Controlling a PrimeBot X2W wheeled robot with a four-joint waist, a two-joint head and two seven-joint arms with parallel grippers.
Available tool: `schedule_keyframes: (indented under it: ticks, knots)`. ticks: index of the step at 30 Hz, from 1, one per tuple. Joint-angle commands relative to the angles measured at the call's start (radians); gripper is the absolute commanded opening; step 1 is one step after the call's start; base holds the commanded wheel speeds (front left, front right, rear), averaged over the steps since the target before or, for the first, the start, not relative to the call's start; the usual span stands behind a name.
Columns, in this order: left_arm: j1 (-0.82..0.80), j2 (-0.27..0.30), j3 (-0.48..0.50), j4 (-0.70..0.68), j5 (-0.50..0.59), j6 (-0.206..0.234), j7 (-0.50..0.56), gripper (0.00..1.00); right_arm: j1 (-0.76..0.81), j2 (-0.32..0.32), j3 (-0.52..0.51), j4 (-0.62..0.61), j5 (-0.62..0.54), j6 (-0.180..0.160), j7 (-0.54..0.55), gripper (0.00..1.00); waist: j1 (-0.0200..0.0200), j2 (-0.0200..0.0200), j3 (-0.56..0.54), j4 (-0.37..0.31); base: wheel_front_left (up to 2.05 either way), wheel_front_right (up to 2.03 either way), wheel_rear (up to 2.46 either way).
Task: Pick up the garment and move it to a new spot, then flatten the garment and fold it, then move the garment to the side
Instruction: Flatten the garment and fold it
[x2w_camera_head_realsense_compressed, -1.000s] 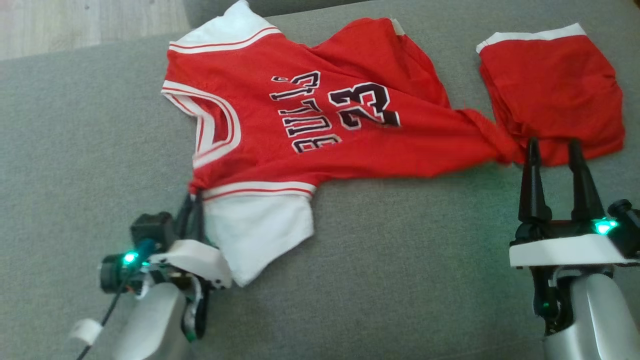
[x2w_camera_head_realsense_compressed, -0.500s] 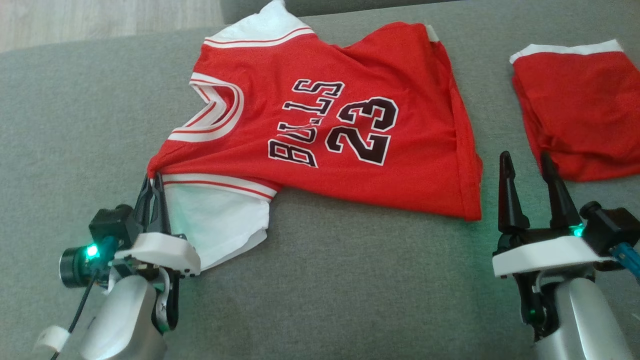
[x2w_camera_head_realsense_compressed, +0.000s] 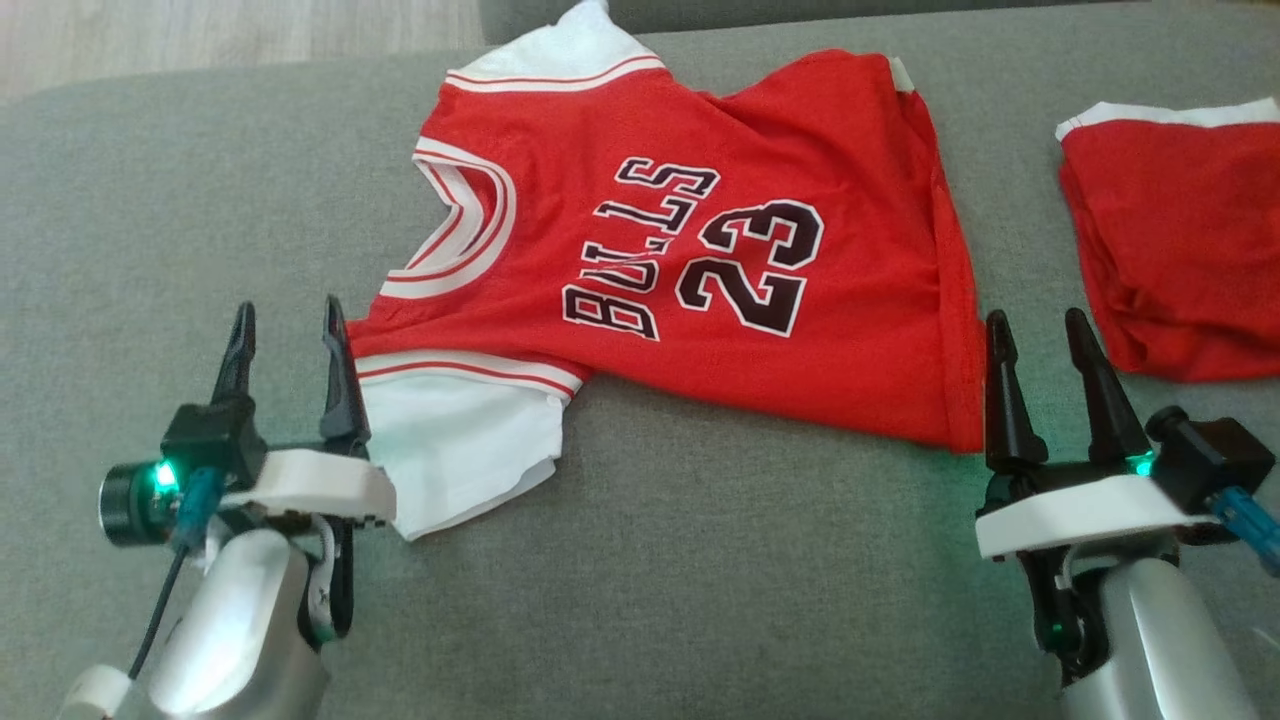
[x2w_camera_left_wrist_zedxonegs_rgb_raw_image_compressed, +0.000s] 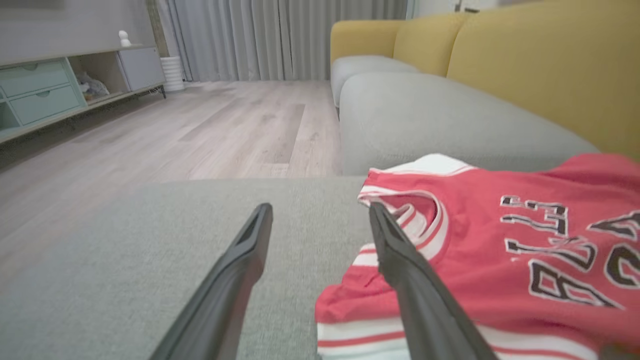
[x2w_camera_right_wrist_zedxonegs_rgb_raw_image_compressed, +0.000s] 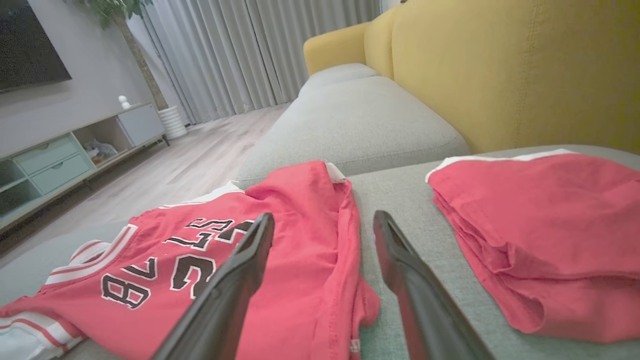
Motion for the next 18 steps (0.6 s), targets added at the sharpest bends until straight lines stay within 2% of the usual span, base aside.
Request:
schedule_keyframes:
  ticks: [1, 11, 18]
  knots:
    - [-0.018, 0.021, 0.04, -0.053, 0.001, 0.006, -0.019, 1.0, -0.022, -0.006, 0.028, -0.027, 0.007, 0.007, -0.015, 1.0, 0.0, 0.0, -0.01, 0.006, 0.0, 0.0, 0.0]
    - [0.126, -0.028, 0.025, -0.241, 0.018, 0.015, -0.045, 1.0, 0.01, -0.006, 0.023, -0.016, 0.018, 0.007, -0.05, 1.0, 0.0, 0.0, -0.064, 0.043, 0.0, 0.0, 0.0]
    - [0.182, -0.056, 0.001, -0.267, 0.027, 0.001, -0.046, 1.0, 0.019, -0.006, 0.022, -0.009, 0.016, 0.007, -0.058, 1.0, 0.0, 0.0, -0.077, 0.068, 0.0, 0.0, 0.0]
